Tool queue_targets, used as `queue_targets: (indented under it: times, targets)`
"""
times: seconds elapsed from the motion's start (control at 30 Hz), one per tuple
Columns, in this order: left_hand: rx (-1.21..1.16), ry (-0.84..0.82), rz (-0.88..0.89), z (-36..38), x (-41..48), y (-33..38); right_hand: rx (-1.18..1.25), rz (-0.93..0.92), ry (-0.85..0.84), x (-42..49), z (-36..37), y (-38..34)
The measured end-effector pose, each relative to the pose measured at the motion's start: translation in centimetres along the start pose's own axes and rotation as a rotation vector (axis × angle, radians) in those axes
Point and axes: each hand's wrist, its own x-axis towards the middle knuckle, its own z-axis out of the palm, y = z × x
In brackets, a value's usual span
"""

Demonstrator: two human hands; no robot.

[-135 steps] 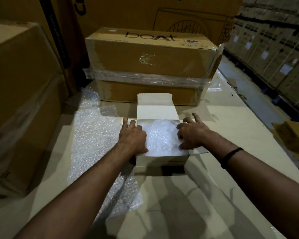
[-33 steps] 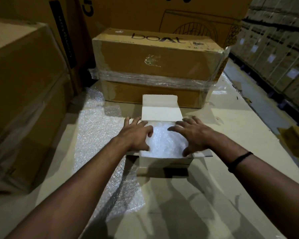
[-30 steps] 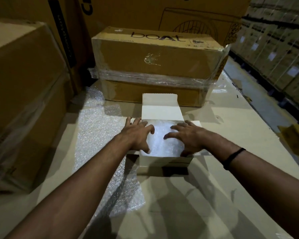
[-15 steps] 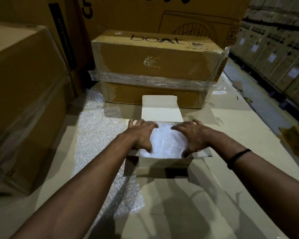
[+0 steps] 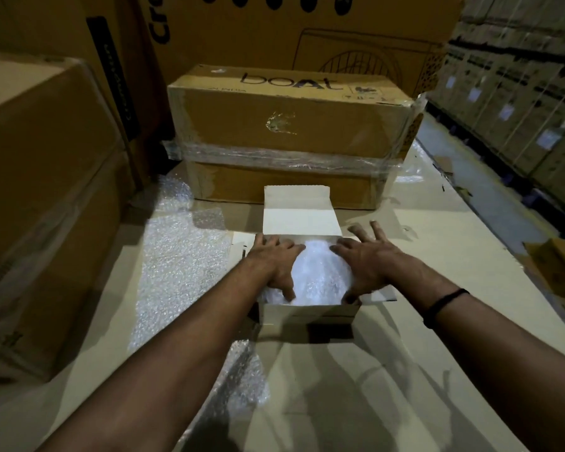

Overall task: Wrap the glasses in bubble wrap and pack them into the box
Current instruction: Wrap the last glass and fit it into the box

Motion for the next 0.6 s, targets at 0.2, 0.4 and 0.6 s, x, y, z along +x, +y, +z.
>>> queue_targets:
  times: [0.2,0.4,0.6]
  targets:
    - [-0.153,0.21,0.017,-0.2,-4.0,-3.6,-0.016,-0.013,0.02,-1.0,0.2,0.4]
    - [0.231,0.015,-0.087,1.1,-3.3,-1.4,-0.1,-0.013,-0.059,-0.2,0.3,-1.2]
    - [0.226,0.083,-0.145,1.5,-3.2,-0.6,-0.072,0.026,-0.087,-0.3,0.6,-1.5]
